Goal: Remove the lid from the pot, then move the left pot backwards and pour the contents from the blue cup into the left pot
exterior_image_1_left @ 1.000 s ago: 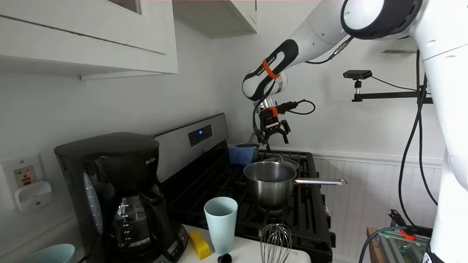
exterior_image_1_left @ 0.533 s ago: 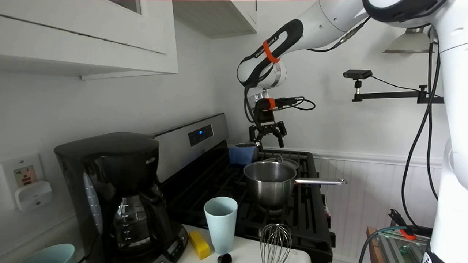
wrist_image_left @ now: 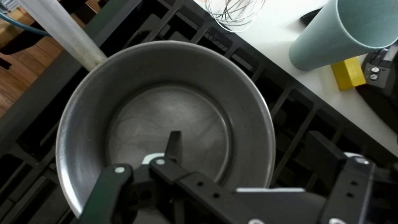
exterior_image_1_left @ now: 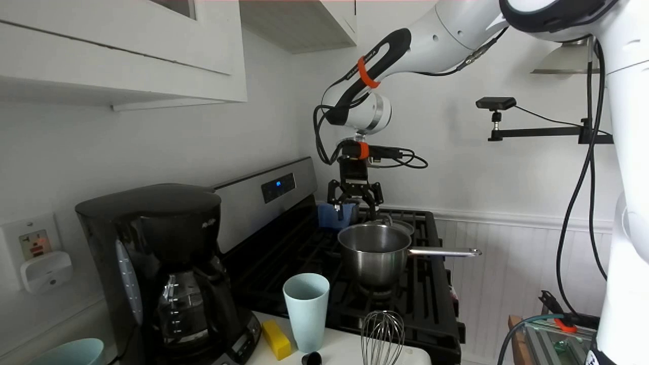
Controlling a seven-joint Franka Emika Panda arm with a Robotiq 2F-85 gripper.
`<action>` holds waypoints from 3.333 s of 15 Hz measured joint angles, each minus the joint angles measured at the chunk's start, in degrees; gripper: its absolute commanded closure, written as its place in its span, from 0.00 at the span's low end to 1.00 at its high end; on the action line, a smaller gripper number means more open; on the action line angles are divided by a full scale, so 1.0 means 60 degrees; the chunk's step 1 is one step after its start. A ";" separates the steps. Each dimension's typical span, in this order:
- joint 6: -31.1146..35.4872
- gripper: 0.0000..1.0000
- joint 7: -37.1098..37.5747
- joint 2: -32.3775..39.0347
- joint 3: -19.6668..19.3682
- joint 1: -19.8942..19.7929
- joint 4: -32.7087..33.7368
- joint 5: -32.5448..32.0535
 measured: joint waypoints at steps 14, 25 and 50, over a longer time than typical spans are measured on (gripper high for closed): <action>0.2328 0.46 -0.0155 0.1137 0.0504 0.0122 -0.0019 0.1799; 0.2868 1.00 -0.0133 0.1343 0.0582 0.0125 0.0002 0.1804; 0.2640 0.97 0.1296 0.3133 0.0895 0.0536 0.2664 0.1594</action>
